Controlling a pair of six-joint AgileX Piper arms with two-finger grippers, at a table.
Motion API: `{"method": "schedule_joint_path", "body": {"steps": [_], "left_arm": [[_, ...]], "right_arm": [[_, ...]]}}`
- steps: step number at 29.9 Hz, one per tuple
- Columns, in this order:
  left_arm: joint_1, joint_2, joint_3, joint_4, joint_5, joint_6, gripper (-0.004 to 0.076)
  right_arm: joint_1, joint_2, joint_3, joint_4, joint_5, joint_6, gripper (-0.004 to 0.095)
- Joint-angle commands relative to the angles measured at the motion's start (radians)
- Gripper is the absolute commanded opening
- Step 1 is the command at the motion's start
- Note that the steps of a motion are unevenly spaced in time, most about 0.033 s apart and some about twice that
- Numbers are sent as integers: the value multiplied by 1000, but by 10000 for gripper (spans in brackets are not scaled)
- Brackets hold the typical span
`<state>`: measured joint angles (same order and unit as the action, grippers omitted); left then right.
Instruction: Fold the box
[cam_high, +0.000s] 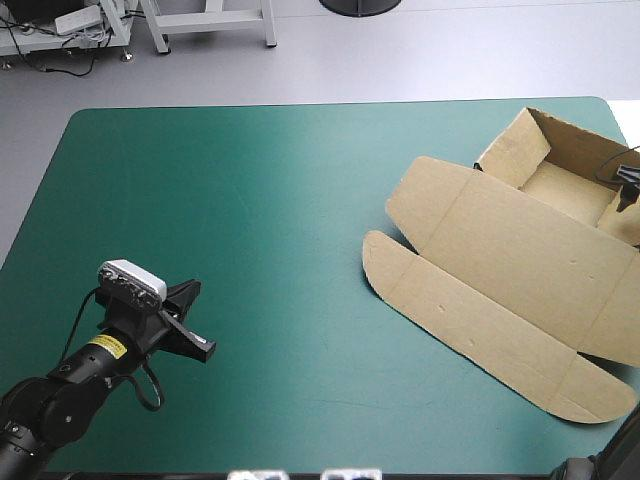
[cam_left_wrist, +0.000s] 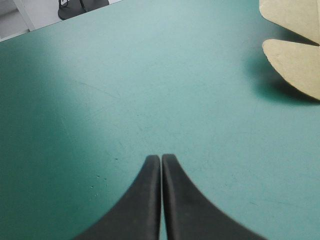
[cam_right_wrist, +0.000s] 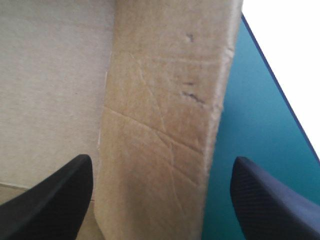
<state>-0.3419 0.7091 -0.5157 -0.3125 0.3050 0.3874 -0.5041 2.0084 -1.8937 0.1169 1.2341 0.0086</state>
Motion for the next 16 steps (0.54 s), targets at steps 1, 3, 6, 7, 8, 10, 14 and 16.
{"method": "schedule_joint_path", "body": {"steps": [1,3,6,7,8,10,14,16], "left_arm": [[-1,-5,-26,-14,-73,1,-6],[-1,-5,-26,-14,-78,1,-6],[-1,-5,-26,-14,-97,1,-6],[-1,-5,-26,-14,-104,1,-6],[-1,-5,-26,-14,-107,1,-6],[-1,-5,-26,-14,-112,1,-6],[-1,-5,-26,-19,-108,-3,-6],[-1,-5,-26,-21,-108,-3,-6]], "right_arm": [[-49,-126,-28,81,16,-16,719],[-83,-170,-40,156,16,-22,715],[-123,-237,-65,325,16,-69,540],[-123,-268,-81,372,16,-88,396],[-123,-286,-94,401,16,-101,260],[-104,-325,-122,499,16,-154,-19],[-6,-401,-184,594,14,-209,-2],[76,-436,-198,570,14,-227,-2]]}}
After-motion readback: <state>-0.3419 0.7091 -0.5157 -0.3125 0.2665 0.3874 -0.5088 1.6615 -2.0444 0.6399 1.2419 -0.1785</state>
